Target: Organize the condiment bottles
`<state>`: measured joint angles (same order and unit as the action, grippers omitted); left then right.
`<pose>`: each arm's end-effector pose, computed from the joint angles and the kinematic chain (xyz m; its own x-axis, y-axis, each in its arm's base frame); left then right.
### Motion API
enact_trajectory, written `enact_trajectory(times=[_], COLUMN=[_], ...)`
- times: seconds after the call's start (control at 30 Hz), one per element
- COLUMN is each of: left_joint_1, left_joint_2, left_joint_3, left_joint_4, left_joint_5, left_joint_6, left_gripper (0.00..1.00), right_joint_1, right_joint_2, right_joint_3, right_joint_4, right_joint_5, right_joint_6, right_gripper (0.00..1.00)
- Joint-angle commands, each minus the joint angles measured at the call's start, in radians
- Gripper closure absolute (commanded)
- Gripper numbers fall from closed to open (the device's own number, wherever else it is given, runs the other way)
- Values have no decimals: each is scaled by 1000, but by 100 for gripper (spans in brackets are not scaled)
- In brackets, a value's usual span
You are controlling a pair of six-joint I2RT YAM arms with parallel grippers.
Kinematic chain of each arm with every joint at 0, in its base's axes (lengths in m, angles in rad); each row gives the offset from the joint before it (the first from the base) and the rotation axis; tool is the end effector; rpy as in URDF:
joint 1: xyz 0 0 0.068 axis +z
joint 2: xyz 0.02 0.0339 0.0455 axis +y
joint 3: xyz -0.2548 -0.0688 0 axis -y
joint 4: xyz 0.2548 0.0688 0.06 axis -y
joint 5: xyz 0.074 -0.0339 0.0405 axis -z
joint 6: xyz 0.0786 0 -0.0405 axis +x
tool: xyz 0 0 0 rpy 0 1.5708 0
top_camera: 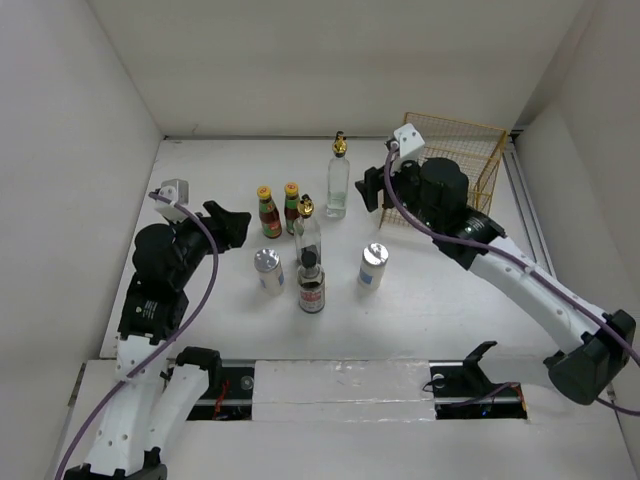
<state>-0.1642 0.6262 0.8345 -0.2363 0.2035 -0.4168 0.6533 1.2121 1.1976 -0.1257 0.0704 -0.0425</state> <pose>0.1960 -0.0486 0.3700 -0.1708 -0.3736 -0.9117 0.3174 0.8551 -0.4099 0.2710 0.2005 0.3871 -0.0875 -0.1203 -0.9889 -0.5552 0.8301 -0.0519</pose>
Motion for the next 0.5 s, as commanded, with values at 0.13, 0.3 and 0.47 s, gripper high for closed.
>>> enact_trajectory(times=[0.13, 0.3, 0.47], left_joint_1=[-3, -3, -3], left_joint_2=[-25, -25, -39], left_joint_3=[-6, -8, -17], left_joint_4=[67, 45, 46], left_joint_5=[31, -27, -56], left_joint_6=[47, 47, 47], left_gripper=[58, 100, 72], right_joint_1=[-75, -96, -96], right_joint_2=[153, 250, 306], right_joint_3=[63, 106, 106], right_joint_4=[150, 179, 238], right_joint_5=[-58, -58, -46], right_joint_6=[4, 4, -6], right_gripper=[100, 70, 16])
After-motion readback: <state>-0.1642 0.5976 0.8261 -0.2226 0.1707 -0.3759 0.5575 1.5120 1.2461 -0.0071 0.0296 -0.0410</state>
